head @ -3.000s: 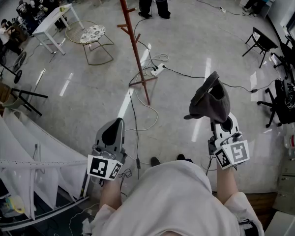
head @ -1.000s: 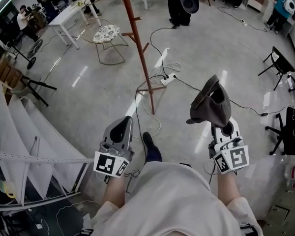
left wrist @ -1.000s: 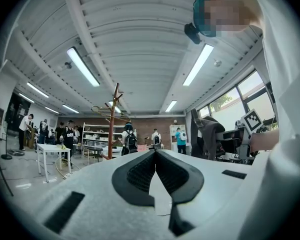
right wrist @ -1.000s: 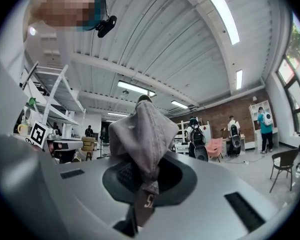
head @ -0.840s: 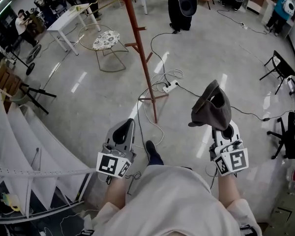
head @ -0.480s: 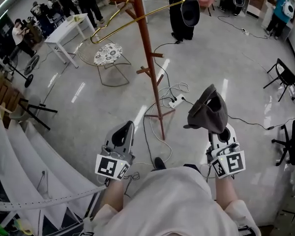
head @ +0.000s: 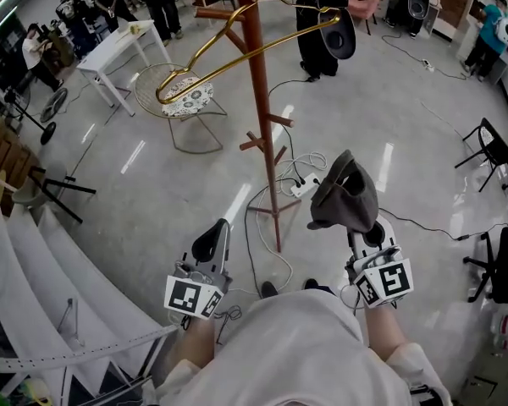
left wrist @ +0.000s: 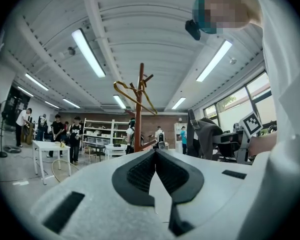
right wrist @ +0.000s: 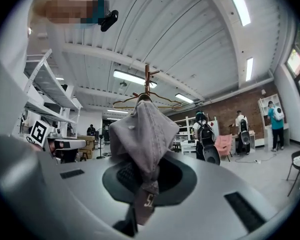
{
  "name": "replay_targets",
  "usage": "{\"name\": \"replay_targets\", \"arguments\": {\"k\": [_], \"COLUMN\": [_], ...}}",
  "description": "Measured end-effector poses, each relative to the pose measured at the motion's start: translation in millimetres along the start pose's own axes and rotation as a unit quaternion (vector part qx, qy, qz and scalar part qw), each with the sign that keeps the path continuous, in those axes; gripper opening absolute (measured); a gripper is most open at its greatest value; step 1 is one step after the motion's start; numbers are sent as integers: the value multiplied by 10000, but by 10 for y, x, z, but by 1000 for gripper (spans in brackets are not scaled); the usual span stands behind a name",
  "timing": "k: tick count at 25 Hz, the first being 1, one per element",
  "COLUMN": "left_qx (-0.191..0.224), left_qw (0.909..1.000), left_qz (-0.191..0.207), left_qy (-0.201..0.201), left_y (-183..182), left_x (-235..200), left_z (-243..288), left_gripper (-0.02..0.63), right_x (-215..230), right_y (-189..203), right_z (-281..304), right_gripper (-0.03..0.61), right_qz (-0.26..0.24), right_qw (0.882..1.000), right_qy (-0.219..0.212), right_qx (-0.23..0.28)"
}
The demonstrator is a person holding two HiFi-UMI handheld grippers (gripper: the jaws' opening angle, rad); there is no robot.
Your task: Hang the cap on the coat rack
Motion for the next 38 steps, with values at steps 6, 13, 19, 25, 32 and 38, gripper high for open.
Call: {"name": "replay_targets", "arguments": {"k": [6, 13, 19, 25, 32, 38], "left_qx": [-45, -162, -203, -271, -334, -389], "left_qw": [9999, 9996, 9993, 9983, 9972, 9963], "left_qz": [-44, -69, -117, -165, -139, -173], "left_qy": [-147, -228, -288, -482, -662, -747], "left_y": [42, 62, 75, 120, 132, 185], "left_x": [-18, 21, 34, -33, -107, -161], "left_z": [47, 28, -38, -171, -266, -315], "left_gripper": [8, 9, 9, 9, 9, 8], "right_x": [100, 199, 226, 267, 311, 348], "right_y": [120, 265, 341, 407, 511, 679], "right_z": [261, 570, 825, 1112, 1323, 1444], "right_gripper": [28, 28, 28, 28, 28, 28], "right_qz": [-24, 34, -2, -8, -20, 7], "right_qw": [9997, 9989, 9984, 9980, 9969, 9953], "right_qy": [-134, -181, -196, -121, -76, 24], "right_qx": [-215, -438, -538, -622, -784, -966]}}
Point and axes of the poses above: the fingertips, and each gripper's own axes: z forward along the fingers, x to its right, y out of its underside, the point moved 8 cm from there along -z, backward along the fingers, and after that the axes turned 13 degrees about z, right-handed, at the moved point
